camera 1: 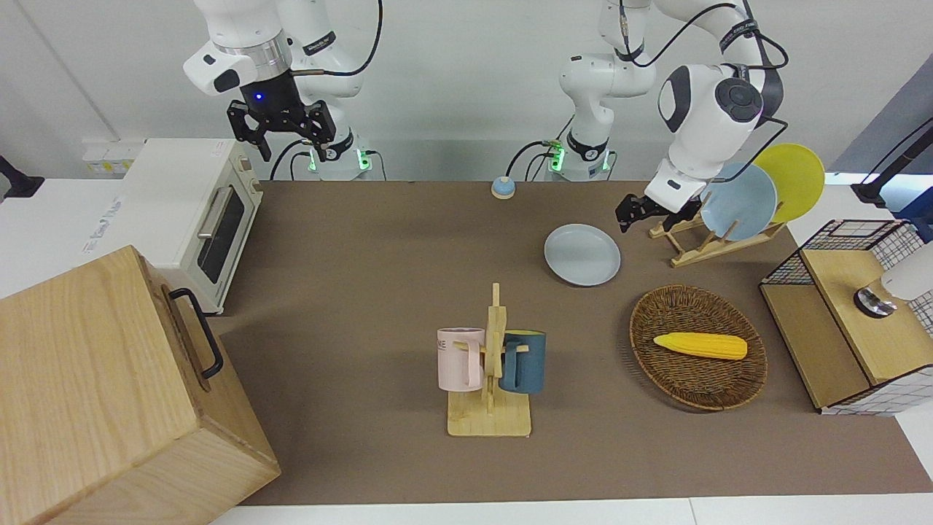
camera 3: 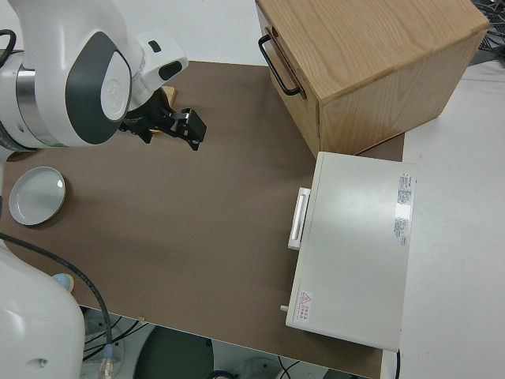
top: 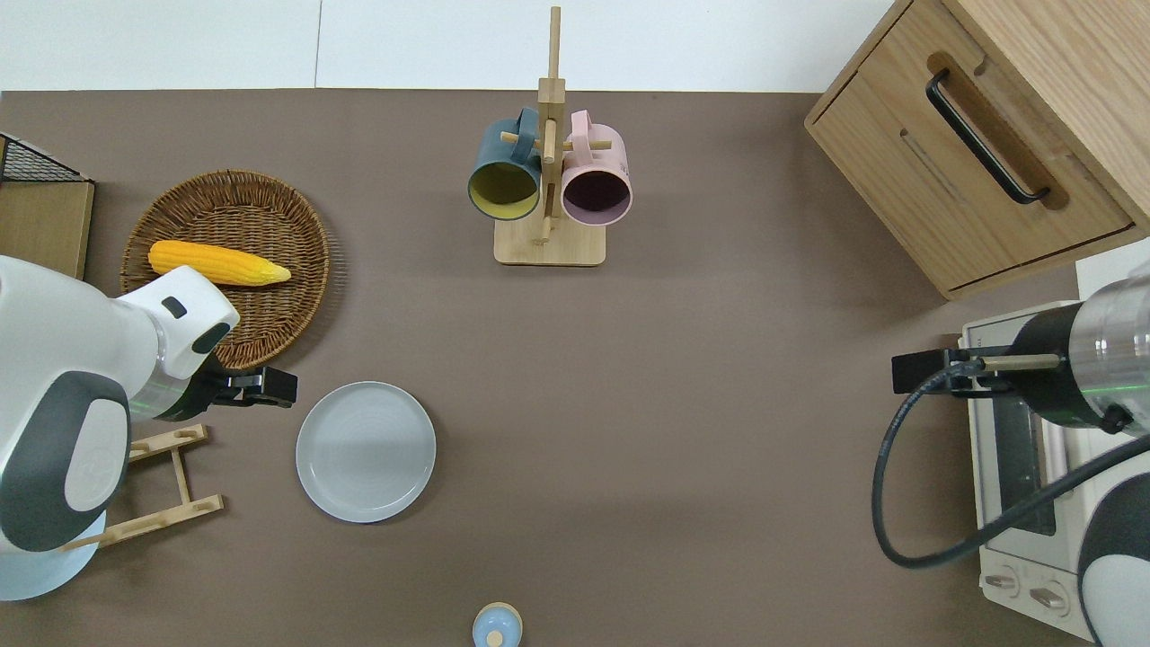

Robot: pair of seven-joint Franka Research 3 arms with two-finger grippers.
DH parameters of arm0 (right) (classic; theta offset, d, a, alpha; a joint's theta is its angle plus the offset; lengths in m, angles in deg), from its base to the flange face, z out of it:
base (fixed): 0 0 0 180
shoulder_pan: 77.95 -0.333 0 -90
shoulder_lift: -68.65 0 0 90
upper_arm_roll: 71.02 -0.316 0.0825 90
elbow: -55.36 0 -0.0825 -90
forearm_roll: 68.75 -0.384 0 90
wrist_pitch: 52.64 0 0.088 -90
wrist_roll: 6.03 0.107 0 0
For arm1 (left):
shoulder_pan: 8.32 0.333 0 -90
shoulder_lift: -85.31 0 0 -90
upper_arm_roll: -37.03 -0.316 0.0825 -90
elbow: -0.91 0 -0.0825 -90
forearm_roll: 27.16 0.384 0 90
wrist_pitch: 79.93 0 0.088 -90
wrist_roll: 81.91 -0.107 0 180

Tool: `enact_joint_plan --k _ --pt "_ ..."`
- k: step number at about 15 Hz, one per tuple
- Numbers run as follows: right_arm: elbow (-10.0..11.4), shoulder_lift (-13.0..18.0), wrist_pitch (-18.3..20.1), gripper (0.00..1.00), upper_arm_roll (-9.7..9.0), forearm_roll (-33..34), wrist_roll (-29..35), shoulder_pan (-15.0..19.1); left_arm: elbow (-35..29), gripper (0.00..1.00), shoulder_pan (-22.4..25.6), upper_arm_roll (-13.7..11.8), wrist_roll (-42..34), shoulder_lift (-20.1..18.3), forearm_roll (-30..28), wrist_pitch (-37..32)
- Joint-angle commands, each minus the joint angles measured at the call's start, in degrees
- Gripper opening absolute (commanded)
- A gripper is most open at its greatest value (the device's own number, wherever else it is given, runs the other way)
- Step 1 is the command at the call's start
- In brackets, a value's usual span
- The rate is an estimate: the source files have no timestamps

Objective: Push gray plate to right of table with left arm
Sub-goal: 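Move the left gripper down beside the gray plate's edge nearest the basket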

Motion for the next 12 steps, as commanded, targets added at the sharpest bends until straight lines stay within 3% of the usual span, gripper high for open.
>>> enact_joint_plan --k 1,4,12 --pt "1.56 1.57 -0.01 0.996 -0.83 -1.23 0.59 1.4 -9.02 0.99 1.49 0.5 -0.86 -2.74 -0.92 7.3" --pt "1.56 1.57 -0.01 0.996 -0.83 -1.23 0.59 1.4 -14.56 0.99 1.92 0.5 -0.95 -2.22 -0.83 14.15" --pt "1.56 1.57 -0.01 0.996 -0.83 -1.23 0.59 1.4 -18.09 0.99 2.81 0.24 -0.42 3.32 -0.83 21.29"
